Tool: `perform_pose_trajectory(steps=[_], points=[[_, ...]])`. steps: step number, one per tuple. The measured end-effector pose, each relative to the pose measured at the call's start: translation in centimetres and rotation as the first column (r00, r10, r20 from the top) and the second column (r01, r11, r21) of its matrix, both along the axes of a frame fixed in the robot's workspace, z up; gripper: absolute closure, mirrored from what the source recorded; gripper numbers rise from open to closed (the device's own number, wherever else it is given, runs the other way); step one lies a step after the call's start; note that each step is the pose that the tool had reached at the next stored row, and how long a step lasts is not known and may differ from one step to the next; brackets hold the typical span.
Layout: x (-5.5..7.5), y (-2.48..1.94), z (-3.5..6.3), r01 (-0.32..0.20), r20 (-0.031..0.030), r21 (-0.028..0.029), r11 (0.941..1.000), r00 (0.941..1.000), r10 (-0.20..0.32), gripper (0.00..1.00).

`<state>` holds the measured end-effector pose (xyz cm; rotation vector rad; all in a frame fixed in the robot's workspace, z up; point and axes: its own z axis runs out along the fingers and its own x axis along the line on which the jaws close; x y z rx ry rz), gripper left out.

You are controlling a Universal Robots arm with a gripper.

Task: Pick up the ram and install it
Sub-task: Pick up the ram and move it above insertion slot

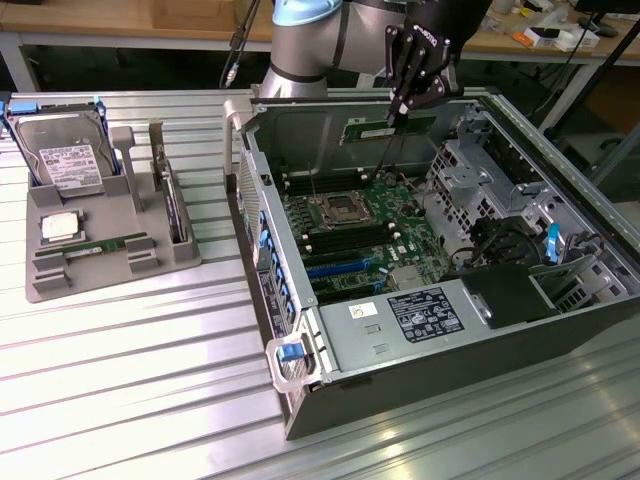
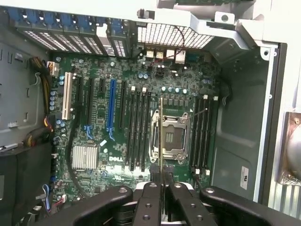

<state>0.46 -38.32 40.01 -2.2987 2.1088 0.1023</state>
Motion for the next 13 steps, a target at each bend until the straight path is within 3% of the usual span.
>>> perform_pose_trajectory(steps=[13], points=[[2.0, 0.0, 0.0, 0.0, 0.0001, -0.0023, 1.0, 1.0, 0.0, 0.88]])
